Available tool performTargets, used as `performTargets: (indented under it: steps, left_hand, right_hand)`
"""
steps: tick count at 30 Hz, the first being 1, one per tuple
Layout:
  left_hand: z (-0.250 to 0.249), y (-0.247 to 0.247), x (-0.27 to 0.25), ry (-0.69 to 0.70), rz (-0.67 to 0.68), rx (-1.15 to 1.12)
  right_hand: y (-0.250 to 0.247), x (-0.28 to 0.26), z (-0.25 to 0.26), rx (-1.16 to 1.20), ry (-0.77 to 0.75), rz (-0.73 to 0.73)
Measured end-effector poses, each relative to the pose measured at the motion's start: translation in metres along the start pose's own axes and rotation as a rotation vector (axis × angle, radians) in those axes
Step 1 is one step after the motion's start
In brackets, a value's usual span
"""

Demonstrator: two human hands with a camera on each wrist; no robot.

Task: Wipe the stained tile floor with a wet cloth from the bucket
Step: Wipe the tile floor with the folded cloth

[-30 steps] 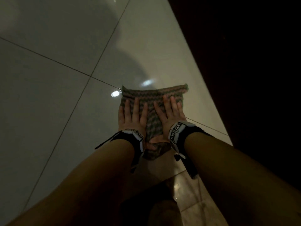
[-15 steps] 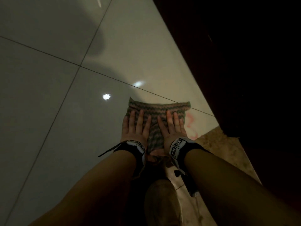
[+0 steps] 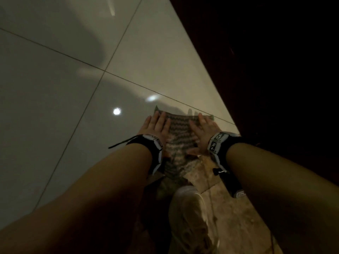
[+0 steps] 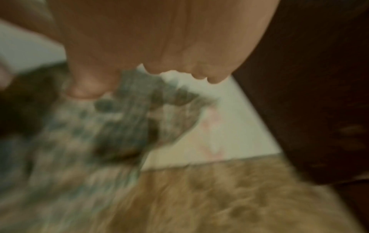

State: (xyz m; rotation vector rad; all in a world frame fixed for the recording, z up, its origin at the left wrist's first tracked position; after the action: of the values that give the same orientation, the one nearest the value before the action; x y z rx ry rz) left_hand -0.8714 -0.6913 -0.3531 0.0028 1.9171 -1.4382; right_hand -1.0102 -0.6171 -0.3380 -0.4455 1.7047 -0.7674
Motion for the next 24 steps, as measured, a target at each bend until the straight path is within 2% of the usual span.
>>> performTargets:
  steps: [9,13,18,24]
  left_hand:
    - [0.015,-0.043,-0.048,0.048,-0.007,-0.045]
    - [0.028,-0.038,-0.061,0.014,0.024,-0.041]
    - [0.015,-0.016,-0.041,0.017,0.062,-0.014]
    - [-0.007,0.007,-0.012,0.003,0.069,0.003]
  right_hand:
    - [-0.057,-0.065,-0.029,-0.112,0.100,0.124]
    - [-0.070,-0.070,-0.020,-0.133,0.026,0.097]
    - [-0.030,-0.035,0.012,0.013,-0.118,-0.014]
    - [0.013,0.008,0.035,0.149,-0.150,-0.066]
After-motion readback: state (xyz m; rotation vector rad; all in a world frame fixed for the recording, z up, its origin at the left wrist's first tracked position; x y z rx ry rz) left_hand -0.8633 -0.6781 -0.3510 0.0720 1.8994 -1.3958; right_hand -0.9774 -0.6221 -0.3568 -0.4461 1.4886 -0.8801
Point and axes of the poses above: each hand's wrist, its own x-axis towards the middle knuckle, its own y-axis out of the palm, z = x × y, the point moved 6 cm from there along x, towards the middle knuckle, and after that the axes turned 11 degrees about -z, right-handed, at the moved point
